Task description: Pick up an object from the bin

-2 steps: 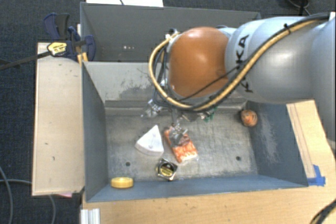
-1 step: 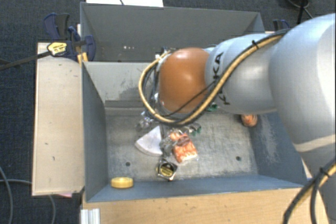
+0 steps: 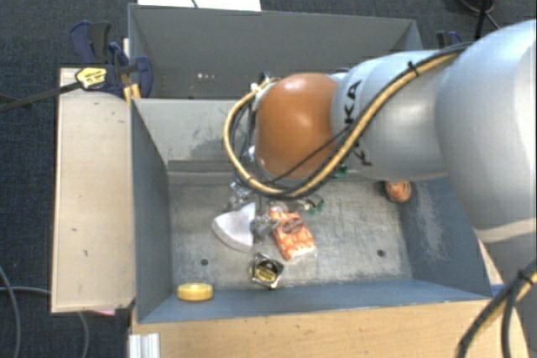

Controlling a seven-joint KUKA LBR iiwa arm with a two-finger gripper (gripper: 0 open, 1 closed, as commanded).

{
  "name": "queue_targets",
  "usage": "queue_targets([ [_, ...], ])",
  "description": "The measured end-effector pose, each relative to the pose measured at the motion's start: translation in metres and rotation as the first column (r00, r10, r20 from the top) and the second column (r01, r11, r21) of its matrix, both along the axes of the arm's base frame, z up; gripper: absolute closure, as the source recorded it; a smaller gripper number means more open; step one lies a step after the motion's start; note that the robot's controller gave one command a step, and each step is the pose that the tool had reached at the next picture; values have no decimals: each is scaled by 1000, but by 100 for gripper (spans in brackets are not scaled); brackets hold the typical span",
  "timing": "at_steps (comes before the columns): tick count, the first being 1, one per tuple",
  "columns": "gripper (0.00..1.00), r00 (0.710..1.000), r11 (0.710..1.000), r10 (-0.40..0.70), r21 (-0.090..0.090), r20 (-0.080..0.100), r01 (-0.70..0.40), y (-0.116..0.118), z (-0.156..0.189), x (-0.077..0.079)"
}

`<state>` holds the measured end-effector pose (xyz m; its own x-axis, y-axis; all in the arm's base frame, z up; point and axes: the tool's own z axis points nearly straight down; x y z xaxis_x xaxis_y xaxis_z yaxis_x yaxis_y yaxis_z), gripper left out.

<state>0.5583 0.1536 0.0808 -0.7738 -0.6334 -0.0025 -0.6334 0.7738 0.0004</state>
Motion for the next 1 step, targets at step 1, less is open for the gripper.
queue_targets([
  [1, 100, 1000, 1000, 0, 0, 0, 0, 0, 0, 0],
])
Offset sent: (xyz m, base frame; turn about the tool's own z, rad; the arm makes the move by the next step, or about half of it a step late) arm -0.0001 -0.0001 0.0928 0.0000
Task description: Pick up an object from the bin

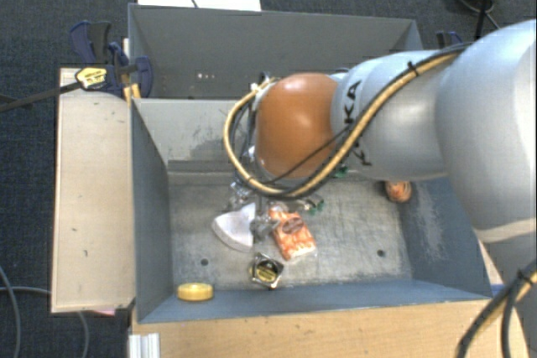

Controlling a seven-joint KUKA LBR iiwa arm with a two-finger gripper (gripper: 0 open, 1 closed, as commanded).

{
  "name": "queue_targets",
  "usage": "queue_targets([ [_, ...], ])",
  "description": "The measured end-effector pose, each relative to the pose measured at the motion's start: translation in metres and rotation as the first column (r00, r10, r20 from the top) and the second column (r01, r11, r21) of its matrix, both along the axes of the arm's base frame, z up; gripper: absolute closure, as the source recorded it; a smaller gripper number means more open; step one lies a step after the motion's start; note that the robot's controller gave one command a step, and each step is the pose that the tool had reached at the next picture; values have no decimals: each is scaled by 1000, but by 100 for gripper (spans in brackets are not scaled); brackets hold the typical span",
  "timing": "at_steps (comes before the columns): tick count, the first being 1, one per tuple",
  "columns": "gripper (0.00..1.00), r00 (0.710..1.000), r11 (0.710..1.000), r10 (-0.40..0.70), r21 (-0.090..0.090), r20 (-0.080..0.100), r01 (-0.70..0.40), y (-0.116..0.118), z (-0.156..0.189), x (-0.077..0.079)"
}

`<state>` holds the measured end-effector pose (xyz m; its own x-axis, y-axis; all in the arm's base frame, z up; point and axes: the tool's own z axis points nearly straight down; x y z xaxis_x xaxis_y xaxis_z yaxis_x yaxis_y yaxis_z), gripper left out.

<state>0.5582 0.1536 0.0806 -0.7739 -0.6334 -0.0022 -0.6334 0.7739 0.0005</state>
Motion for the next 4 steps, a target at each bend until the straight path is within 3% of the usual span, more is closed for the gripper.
queue_targets([
  [2, 100, 1000, 1000, -1, -2, -9, 1, -1, 26, -3],
  [4, 100, 1000, 1000, -3, 1, 5, 3, 0, 56, 0],
])
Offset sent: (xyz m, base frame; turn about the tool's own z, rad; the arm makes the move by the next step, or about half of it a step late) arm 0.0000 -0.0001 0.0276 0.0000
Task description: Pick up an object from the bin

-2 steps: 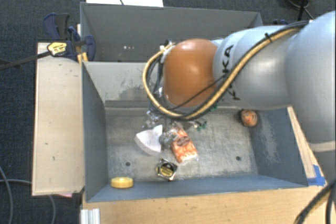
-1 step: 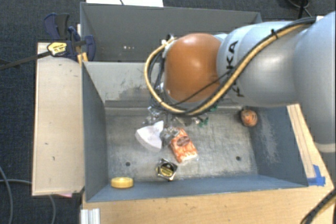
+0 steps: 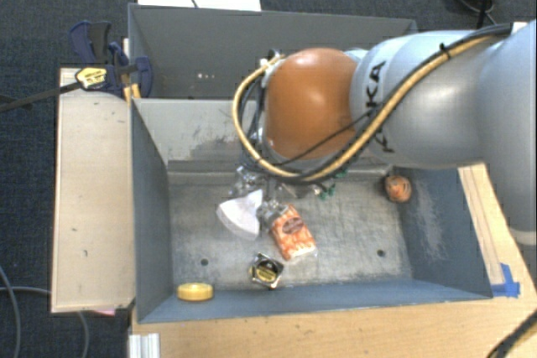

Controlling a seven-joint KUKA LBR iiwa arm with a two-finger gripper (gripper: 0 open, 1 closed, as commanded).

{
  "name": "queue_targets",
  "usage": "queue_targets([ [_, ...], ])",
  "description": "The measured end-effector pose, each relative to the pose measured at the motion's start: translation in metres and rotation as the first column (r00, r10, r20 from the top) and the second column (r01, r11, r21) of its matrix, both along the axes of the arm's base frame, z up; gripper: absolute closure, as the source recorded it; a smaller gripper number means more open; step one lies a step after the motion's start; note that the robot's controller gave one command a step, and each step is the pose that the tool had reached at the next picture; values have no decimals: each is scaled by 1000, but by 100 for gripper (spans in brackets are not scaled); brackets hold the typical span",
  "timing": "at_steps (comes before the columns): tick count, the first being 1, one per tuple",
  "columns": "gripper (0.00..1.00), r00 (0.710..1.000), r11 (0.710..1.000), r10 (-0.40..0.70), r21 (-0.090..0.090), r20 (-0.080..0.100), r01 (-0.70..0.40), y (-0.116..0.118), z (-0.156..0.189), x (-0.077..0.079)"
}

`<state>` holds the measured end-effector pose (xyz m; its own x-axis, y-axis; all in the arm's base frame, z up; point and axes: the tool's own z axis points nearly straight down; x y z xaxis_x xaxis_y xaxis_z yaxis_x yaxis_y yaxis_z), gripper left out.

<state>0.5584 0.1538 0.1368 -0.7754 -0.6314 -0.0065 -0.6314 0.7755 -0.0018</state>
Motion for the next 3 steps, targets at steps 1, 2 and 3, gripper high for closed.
queue_targets([
  [1, 100, 1000, 1000, -1, -1, -3, 1, 0, 8, 0],
  [2, 100, 1000, 1000, -1, -1, -3, 1, 0, 17, -1],
  [3, 100, 1000, 1000, -3, 0, -1, 3, 0, 24, 0],
])
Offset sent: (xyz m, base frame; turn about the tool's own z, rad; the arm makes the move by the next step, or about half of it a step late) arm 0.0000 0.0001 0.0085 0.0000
